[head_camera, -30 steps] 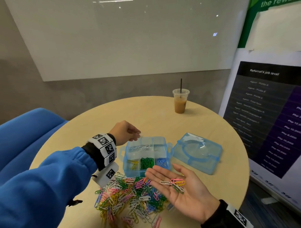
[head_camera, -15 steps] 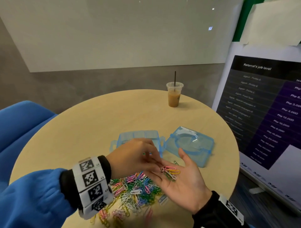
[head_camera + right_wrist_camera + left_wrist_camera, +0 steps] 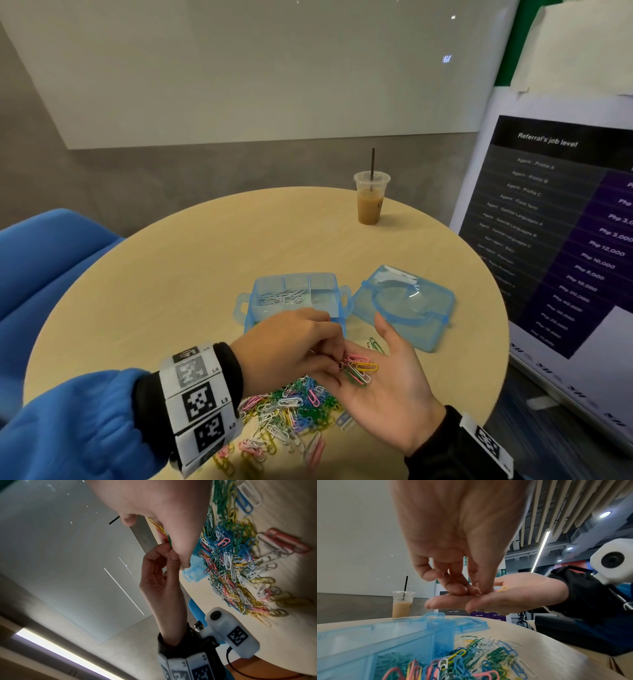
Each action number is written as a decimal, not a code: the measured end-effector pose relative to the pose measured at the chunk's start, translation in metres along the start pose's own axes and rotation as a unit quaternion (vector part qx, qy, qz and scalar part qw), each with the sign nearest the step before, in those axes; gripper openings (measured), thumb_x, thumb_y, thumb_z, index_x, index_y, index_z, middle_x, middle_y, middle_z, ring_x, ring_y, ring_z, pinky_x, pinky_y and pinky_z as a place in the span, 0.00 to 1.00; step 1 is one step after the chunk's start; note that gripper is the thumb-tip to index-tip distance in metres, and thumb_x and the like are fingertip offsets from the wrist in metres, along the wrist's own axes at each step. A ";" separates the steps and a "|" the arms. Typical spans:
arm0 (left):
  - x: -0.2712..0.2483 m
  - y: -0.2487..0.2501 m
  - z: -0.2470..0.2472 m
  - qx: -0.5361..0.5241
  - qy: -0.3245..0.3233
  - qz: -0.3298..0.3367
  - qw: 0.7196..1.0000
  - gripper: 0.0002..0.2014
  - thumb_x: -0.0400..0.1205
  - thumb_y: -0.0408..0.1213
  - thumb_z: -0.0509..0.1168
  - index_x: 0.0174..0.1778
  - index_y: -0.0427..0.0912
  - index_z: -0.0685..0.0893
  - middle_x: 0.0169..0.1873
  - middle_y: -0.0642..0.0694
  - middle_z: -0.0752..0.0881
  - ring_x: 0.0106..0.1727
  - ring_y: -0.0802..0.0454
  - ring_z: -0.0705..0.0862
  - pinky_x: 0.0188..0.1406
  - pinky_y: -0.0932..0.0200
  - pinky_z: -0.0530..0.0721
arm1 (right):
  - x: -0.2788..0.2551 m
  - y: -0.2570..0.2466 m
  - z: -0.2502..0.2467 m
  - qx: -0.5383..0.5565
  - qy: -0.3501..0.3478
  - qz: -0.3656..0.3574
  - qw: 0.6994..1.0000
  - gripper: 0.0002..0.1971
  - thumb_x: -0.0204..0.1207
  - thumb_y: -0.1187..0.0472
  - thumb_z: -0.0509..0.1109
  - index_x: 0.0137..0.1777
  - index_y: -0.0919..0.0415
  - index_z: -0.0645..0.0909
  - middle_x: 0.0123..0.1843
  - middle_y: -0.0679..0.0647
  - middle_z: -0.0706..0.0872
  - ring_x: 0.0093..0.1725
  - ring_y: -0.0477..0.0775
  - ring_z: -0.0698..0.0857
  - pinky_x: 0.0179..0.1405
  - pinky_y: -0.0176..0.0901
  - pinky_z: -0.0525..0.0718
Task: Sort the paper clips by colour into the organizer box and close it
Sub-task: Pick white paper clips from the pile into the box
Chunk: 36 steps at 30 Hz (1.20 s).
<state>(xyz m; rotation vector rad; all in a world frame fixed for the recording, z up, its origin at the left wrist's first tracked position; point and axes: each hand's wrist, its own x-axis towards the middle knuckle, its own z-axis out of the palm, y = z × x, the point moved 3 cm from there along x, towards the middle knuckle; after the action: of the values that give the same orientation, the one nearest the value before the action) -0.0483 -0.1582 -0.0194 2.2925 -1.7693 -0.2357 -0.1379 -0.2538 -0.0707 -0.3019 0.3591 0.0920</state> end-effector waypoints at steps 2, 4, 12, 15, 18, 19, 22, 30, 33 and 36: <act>0.000 0.000 0.001 0.008 -0.011 -0.003 1.000 0.05 0.83 0.49 0.65 0.50 0.54 0.79 0.48 0.58 0.78 0.48 0.67 0.69 0.50 0.65 0.73 | 0.001 0.002 0.000 0.009 0.004 0.003 1.000 0.35 0.80 0.36 0.57 0.61 0.73 0.75 0.44 0.63 0.77 0.43 0.59 0.75 0.72 0.47 0.65; -0.001 0.000 0.002 0.007 -0.023 -0.007 1.000 0.04 0.83 0.48 0.65 0.47 0.57 0.76 0.47 0.58 0.77 0.48 0.66 0.69 0.49 0.65 0.72 | 0.002 0.004 0.001 0.009 0.003 0.006 1.000 0.33 0.79 0.36 0.58 0.61 0.71 0.73 0.45 0.63 0.75 0.44 0.58 0.72 0.68 0.48 0.65; -0.006 0.010 -0.005 0.011 0.033 0.016 0.999 0.06 0.85 0.50 0.60 0.45 0.60 0.69 0.43 0.62 0.75 0.45 0.70 0.70 0.49 0.63 0.71 | -0.006 0.002 0.004 -0.027 0.040 -0.030 0.998 0.37 0.80 0.40 0.58 0.54 0.82 0.83 0.45 0.69 0.85 0.39 0.64 0.88 0.75 0.53 0.71; -0.006 0.020 -0.006 0.006 0.060 0.061 0.996 0.04 0.84 0.55 0.58 0.48 0.62 0.74 0.46 0.61 0.78 0.47 0.73 0.71 0.50 0.66 0.66 | -0.012 0.003 0.011 -0.024 0.027 -0.035 0.999 0.37 0.82 0.41 0.56 0.41 0.79 0.86 0.37 0.68 0.87 0.35 0.64 0.90 0.59 0.49 0.81; -0.004 0.024 0.002 0.055 0.053 0.091 0.993 0.09 0.84 0.57 0.56 0.54 0.62 0.80 0.47 0.60 0.79 0.51 0.67 0.73 0.50 0.62 0.66 | -0.010 0.004 0.012 -0.018 0.037 -0.021 0.999 0.36 0.82 0.40 0.57 0.46 0.78 0.86 0.29 0.63 0.81 0.26 0.58 0.84 0.30 0.41 0.81; -0.003 0.024 0.003 0.070 0.057 0.096 0.991 0.10 0.84 0.57 0.56 0.54 0.63 0.81 0.46 0.60 0.79 0.52 0.65 0.74 0.47 0.62 0.65 | -0.010 0.003 0.012 -0.014 0.042 -0.020 0.999 0.35 0.81 0.40 0.58 0.48 0.78 0.86 0.26 0.62 0.79 0.23 0.56 0.82 0.23 0.39 0.78; 0.000 0.025 0.004 0.108 0.070 0.107 0.986 0.11 0.85 0.57 0.56 0.53 0.64 0.82 0.45 0.60 0.79 0.49 0.62 0.76 0.46 0.59 0.64 | -0.011 0.000 0.016 -0.005 0.044 -0.028 0.999 0.34 0.80 0.41 0.59 0.48 0.78 0.85 0.25 0.62 0.78 0.20 0.56 0.80 0.16 0.38 0.77; 0.004 0.029 0.007 0.126 0.071 0.104 0.984 0.09 0.83 0.55 0.57 0.45 0.57 0.77 0.42 0.59 0.77 0.46 0.59 0.74 0.45 0.59 0.65 | -0.006 0.003 0.009 -0.007 0.057 -0.024 0.998 0.27 0.78 0.42 0.63 0.42 0.71 0.84 0.26 0.56 0.75 0.25 0.54 0.82 0.26 0.37 0.82; 0.003 0.029 0.010 0.139 0.091 0.106 0.980 0.06 0.83 0.53 0.58 0.44 0.57 0.75 0.42 0.59 0.77 0.45 0.60 0.74 0.42 0.59 0.62 | -0.008 0.003 0.011 -0.023 0.038 -0.011 0.999 0.30 0.77 0.42 0.63 0.56 0.74 0.85 0.41 0.64 0.85 0.38 0.60 0.90 0.34 0.44 0.90; 0.002 0.029 0.010 0.120 0.093 0.106 0.983 0.07 0.85 0.53 0.55 0.46 0.58 0.75 0.45 0.59 0.77 0.48 0.61 0.74 0.43 0.61 0.61 | -0.008 0.004 0.011 -0.002 0.028 -0.003 1.000 0.31 0.80 0.42 0.61 0.53 0.75 0.87 0.40 0.65 0.86 0.35 0.59 0.90 0.27 0.42 0.88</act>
<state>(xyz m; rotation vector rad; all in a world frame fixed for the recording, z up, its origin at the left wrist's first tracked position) -0.0775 -0.1683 -0.0206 2.1671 -2.0155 0.2340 -0.1426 -0.2474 -0.0588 -0.3099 0.4129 0.0790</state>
